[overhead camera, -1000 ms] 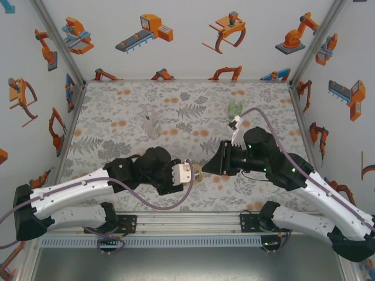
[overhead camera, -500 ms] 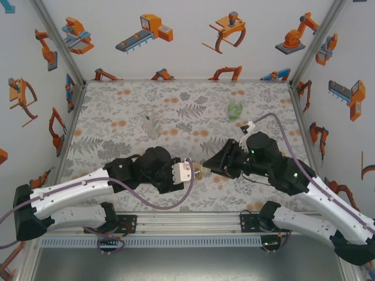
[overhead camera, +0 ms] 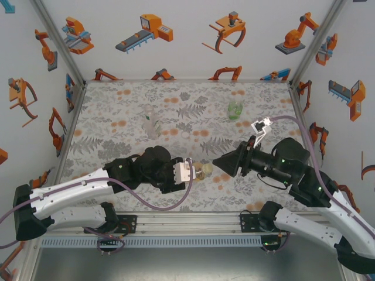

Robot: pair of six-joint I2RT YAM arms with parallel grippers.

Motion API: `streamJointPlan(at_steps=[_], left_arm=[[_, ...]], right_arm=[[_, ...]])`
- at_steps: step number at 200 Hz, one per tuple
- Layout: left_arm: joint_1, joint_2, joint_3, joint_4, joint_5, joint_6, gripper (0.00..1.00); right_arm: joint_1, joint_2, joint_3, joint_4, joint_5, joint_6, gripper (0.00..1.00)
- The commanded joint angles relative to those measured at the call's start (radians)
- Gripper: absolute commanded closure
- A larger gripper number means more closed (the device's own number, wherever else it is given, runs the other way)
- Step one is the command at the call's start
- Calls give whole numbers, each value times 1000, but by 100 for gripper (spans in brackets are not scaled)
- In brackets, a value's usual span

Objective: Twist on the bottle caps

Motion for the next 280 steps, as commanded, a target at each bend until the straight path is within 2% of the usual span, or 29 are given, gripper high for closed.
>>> streamJointPlan(at_steps=[1,23,63,104,133,236,280], left_arm=[[-6,-27,4,20,39,0,100],[-7,-33,1,19,52,-4,100],[-7,-41,3,-5,62,3,100],[-6,-47,2,-10,73,2,100],[-7,-53,-4,-10,75,-5,100],[-6,-64,-8,-12,76,-13,100],[-7,-56,-8,-13,75,-17,100]], right_arm=[[1,0,40,27,-86,-320,48],[1,29,80,-32,-230,-550,48],[1,140,207,-260,-382,-926,47],[1,258,308,-387,-446,-1144,46],[1,279,292,-330,-426,-1160,46],[1,282,215,-224,-537,-1129,55],[1,275,209,-205,-546,-1116,57]])
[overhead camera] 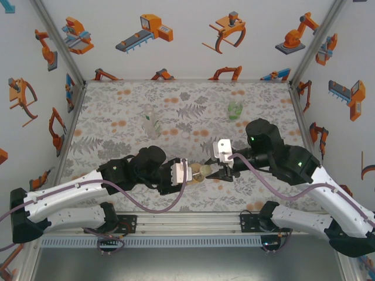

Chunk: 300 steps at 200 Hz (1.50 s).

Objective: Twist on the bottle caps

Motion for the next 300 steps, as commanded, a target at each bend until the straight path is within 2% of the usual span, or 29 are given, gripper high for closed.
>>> streamJointPlan(at_steps=[1,55,89,112,127,147,172,204,221,252,276,300], left_arm=[[-7,-4,-6,-12,17,-16,100],[-7,-7,-2,-12,9,-16,100],[-7,-8,-5,-15,9,-17,100],[-9,-8,-5,-15,-2,-19,100],[-8,-8,-6,-15,-22,-23,100],[-9,-6,-8,-13,-32,-24,100],[-9,0,-8,-12,-44,-21,100],[-11,7,-9,-9,-60,-15,100],[-10,8,-7,-9,-62,-9,100],[-10,13,-8,-3,-63,1,100],[-10,17,-6,1,-64,11,100],[-10,20,-6,8,-63,21,100]], right_arm=[[1,-16,-10,44,-37,10,58],[1,-22,-29,65,-34,28,64],[1,-13,-28,62,-36,66,79],[1,-18,-51,87,7,202,90],[1,-29,-85,137,68,374,100],[1,-41,-136,205,254,718,100],[1,-32,-154,158,426,1152,100],[1,-31,-220,119,451,1655,100],[1,-37,-265,126,416,1811,100],[1,-38,-249,99,428,1819,100],[1,-30,-196,48,463,1731,87],[1,-31,-154,41,482,1617,69]])
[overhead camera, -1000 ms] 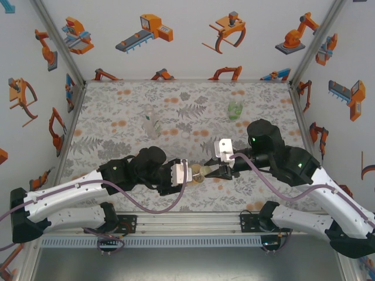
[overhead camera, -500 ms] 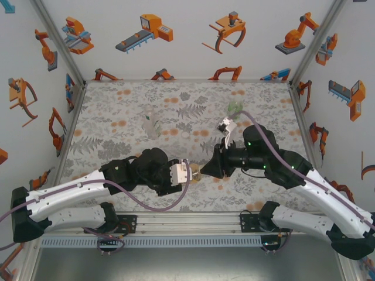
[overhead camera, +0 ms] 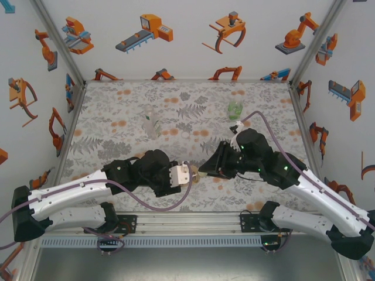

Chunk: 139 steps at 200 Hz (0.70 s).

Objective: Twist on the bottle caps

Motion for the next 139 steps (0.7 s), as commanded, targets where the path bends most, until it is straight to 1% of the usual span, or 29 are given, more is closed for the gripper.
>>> streamJointPlan(at_steps=[1,26,60,97,124,139], left_arm=[[-6,-6,20,101,40,43,100],[-6,-2,25,100,46,46,100],[-7,-16,21,95,57,53,100],[-6,-41,2,111,76,56,100],[-6,-48,0,110,81,53,100],[-6,-51,0,109,83,54,100]], right_arm=[[-2,6,55,-39,65,-87,68],[-2,4,91,-39,66,-241,55],[-2,-12,139,-37,49,-493,46],[-2,-48,154,-30,23,-804,45],[-3,-58,169,-47,-63,-1069,45],[-1,-55,184,-67,-148,-1226,45]])
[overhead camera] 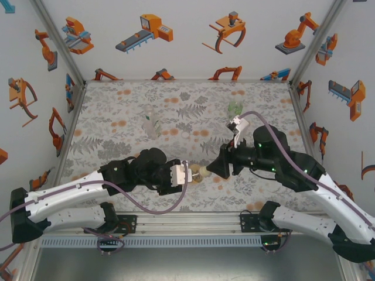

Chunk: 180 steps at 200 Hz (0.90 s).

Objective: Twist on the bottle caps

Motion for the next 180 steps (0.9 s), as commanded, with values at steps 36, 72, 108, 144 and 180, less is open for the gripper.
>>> streamJointPlan(at_steps=[36,72,108,144,180], left_arm=[[-4,-24,2,20,42,15,100],[-4,-29,2,17,47,13,100],[-4,-26,3,15,49,10,100],[-4,-23,2,14,48,5,100],[-5,-19,2,14,50,5,100]], right_arm=[[-1,26,76,-87,-368,-674,44],[0,86,100,-85,-421,-766,45],[-1,112,92,-43,-431,-766,49],[-1,113,84,-43,-429,-765,55],[-1,107,78,-23,-432,-738,57]])
